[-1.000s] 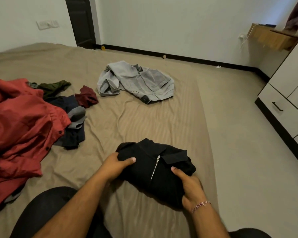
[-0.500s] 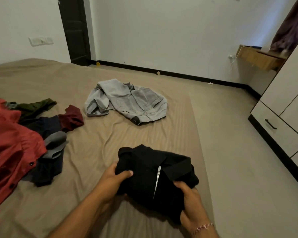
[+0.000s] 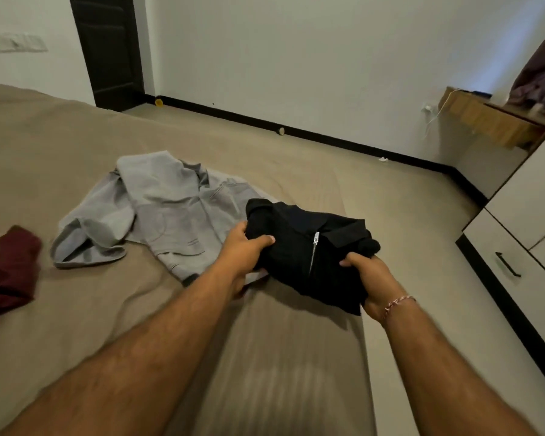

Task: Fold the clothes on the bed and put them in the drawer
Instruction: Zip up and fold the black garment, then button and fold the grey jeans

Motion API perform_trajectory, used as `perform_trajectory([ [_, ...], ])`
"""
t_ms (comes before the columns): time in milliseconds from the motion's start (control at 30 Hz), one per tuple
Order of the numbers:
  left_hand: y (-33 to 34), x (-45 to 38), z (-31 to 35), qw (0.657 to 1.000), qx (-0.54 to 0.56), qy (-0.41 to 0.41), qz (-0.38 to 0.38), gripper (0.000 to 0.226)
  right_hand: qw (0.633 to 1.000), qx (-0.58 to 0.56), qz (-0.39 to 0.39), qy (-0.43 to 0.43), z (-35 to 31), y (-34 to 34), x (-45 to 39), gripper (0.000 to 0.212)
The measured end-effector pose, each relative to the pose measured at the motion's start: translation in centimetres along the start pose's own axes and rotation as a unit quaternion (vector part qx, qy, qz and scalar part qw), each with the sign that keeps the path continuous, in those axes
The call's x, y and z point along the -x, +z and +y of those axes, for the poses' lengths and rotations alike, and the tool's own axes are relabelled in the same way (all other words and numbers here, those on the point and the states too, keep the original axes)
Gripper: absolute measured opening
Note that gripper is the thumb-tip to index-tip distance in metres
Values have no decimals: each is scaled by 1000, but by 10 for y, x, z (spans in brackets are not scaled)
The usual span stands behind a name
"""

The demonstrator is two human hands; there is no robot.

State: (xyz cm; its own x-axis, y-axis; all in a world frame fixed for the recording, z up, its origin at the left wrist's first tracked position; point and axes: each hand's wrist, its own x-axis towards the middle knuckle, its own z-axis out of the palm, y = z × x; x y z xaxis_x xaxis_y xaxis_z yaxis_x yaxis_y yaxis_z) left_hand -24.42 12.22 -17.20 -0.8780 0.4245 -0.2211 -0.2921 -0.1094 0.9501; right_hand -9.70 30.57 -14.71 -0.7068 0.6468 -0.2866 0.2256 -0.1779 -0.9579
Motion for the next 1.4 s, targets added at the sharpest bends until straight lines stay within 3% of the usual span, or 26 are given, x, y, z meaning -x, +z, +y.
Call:
perform_trajectory([
  [300, 37, -173, 36, 997, 10, 50, 59, 35, 998, 5, -9, -64, -64, 33, -202, 38],
  [400, 54, -240, 40, 993, -18, 87, 75, 42, 987, 69, 71, -125, -79, 36, -270, 55],
  [500, 64, -309, 23, 993, -62, 68, 77, 51, 914, 287, 192, -212, -58, 51, -312, 78],
  [567, 59, -335, -8, 991, -89, 59, 76, 41, 840, 448, 120, -282, -12, 64, -320, 82],
  [600, 53, -344, -27, 990, -94, 68, 75, 40, 804, 521, 72, -276, 15, 68, -327, 81],
  [667, 38, -361, -64, 987, -105, 91, 82, 58, 745, 615, 52, -252, 65, 75, -342, 74],
  [767, 23, -376, -80, 973, -171, 129, 87, 79, 707, 629, 128, -296, 95, 83, -352, 72],
  [933, 36, -352, -74, 951, -219, 171, 133, 93, 687, 630, 153, -328, 97, 86, -351, 79],
  [1033, 31, -300, -93, 863, -362, 287, 207, 82, 652, 619, 164, -405, 95, 87, -343, 78],
  [1067, 28, -286, -100, 833, -401, 297, 240, 79, 629, 610, 144, -459, 90, 90, -339, 77],
  [1133, 19, -265, -107, 811, -434, 276, 280, 75, 590, 576, 50, -564, 80, 102, -328, 73],
  [1200, 8, -248, -109, 809, -463, 236, 275, 70, 607, 527, -71, -590, 83, 125, -304, 63],
  [1267, -5, -232, -112, 801, -506, 215, 237, 57, 661, 493, -143, -548, 107, 145, -270, 51],
  [1400, -25, -186, -105, 845, -451, 232, 169, 30, 739, 458, -132, -476, 137, 156, -208, 45],
])
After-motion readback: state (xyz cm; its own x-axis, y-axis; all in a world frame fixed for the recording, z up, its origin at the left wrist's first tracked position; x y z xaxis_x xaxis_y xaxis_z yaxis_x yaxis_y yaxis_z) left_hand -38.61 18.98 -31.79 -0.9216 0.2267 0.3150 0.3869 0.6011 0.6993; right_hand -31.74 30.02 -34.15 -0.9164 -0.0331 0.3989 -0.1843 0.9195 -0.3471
